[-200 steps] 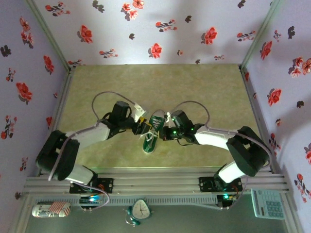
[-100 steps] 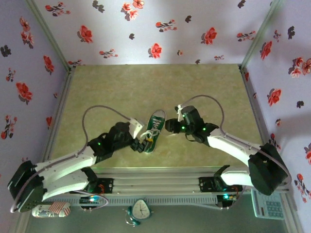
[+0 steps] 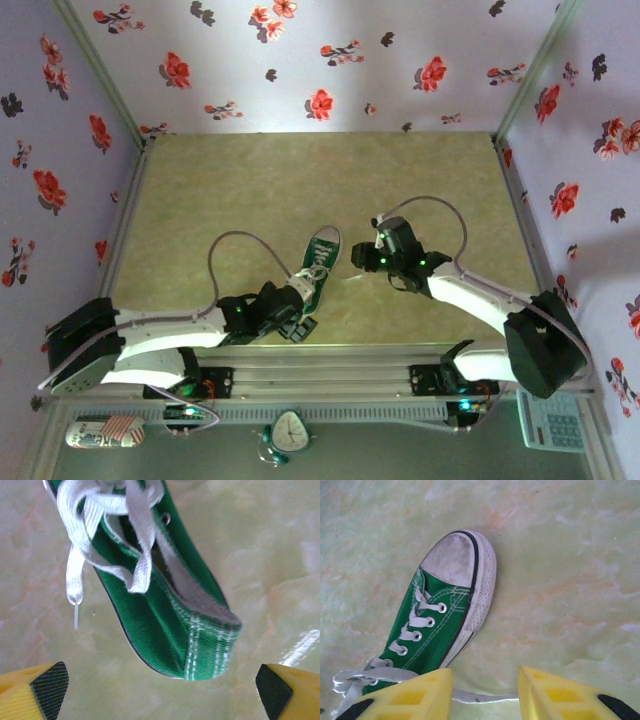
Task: Tie the shoes
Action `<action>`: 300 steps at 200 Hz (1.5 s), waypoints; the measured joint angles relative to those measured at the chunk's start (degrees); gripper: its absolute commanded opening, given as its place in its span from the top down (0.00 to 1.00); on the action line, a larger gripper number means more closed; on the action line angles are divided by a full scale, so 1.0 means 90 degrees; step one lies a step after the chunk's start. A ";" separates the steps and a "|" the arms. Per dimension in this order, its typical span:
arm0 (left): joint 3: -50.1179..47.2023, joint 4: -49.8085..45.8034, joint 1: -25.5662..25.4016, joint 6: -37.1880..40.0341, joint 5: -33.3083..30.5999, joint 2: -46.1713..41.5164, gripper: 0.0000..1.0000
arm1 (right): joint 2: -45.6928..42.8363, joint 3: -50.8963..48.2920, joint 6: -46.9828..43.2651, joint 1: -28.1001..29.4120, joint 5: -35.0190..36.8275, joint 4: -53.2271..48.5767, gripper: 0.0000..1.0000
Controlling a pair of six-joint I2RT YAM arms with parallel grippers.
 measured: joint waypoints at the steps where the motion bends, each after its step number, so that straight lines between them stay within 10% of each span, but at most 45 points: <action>1: 0.0012 -0.0002 0.0000 -0.0010 -0.0024 0.0022 0.00 | 0.0000 -0.0002 0.0007 0.0000 0.0000 0.0000 0.60; 229: 0.0134 -0.0826 0.3028 -0.1472 -0.1115 -0.0325 0.06 | 0.0226 0.0007 -0.0444 0.0262 -0.0753 0.0070 0.68; 261: -0.0068 -0.0797 0.3033 -0.1722 -0.0840 -0.1319 0.29 | 0.0233 0.0034 -0.0447 0.0357 -0.0746 0.0153 0.71; 300: -0.0321 -0.0338 0.1960 -0.2125 -0.0585 -0.2239 0.34 | 0.0605 0.0177 -0.0512 0.0685 -0.0843 0.0391 0.72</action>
